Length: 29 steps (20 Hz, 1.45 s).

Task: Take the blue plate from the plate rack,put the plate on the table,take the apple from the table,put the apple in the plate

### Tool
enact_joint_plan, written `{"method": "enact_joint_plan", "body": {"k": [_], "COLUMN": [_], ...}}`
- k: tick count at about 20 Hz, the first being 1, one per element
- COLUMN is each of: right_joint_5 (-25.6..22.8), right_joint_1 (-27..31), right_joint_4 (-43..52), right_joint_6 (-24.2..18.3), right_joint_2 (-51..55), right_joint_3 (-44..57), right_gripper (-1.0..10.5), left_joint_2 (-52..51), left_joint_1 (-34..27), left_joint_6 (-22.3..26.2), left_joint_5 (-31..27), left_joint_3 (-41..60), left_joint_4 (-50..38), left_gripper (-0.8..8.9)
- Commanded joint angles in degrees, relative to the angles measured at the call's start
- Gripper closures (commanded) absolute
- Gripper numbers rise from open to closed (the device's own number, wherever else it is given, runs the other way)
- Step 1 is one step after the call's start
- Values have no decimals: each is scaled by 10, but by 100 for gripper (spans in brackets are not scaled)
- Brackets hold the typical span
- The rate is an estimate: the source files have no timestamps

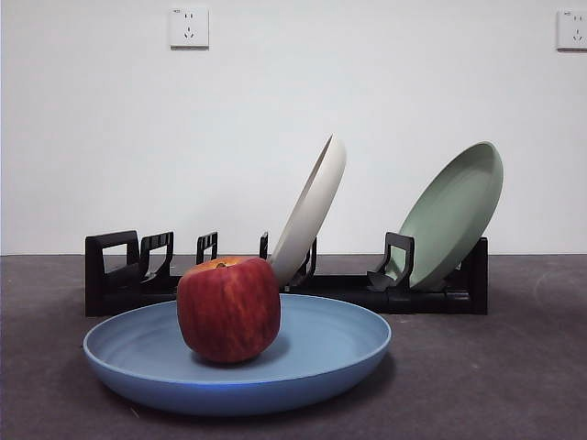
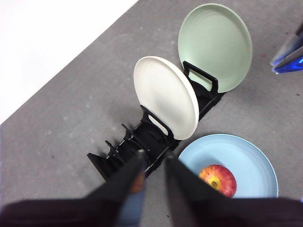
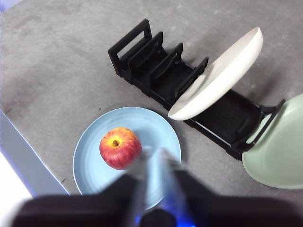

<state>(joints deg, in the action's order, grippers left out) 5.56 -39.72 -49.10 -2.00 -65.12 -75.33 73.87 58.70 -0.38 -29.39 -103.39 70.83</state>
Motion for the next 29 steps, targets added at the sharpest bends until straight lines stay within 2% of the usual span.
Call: {"method": "enact_joint_plan", "body": {"k": [1,5,8,11,16,20,29], "right_joint_5": [1,5,5,5,0,-10,-16], "right_joint_1": [1,0,0,0,0,0,-1], "right_joint_4": [7,39,89,155,270,298,292], "right_joint_6": [-5,-2,21,47,92,99,105], "right_joint_2": [-1,18,54,117,234,311,334], "right_joint_3": [1,48,128,236,398,479,492], "right_gripper": [962,962,962,962,962,962,946], "left_joint_2": [-2,-13,-48,-120,-267,-341,-362], "left_joint_1": [-7,-7,-7,-7,-7,-7,-7], "left_joint_6": [6,4,-7,-20,-76,-113,-120], "left_joint_5": [-1,0,-1,-5,-6,-17,-19], "left_joint_3": [3,27,113,273,572,723,749], "left_joint_4": [-7,-22,-72,-170,-386,-466,-483], "left_gripper": [822,822,822,822,822,822,817]}}
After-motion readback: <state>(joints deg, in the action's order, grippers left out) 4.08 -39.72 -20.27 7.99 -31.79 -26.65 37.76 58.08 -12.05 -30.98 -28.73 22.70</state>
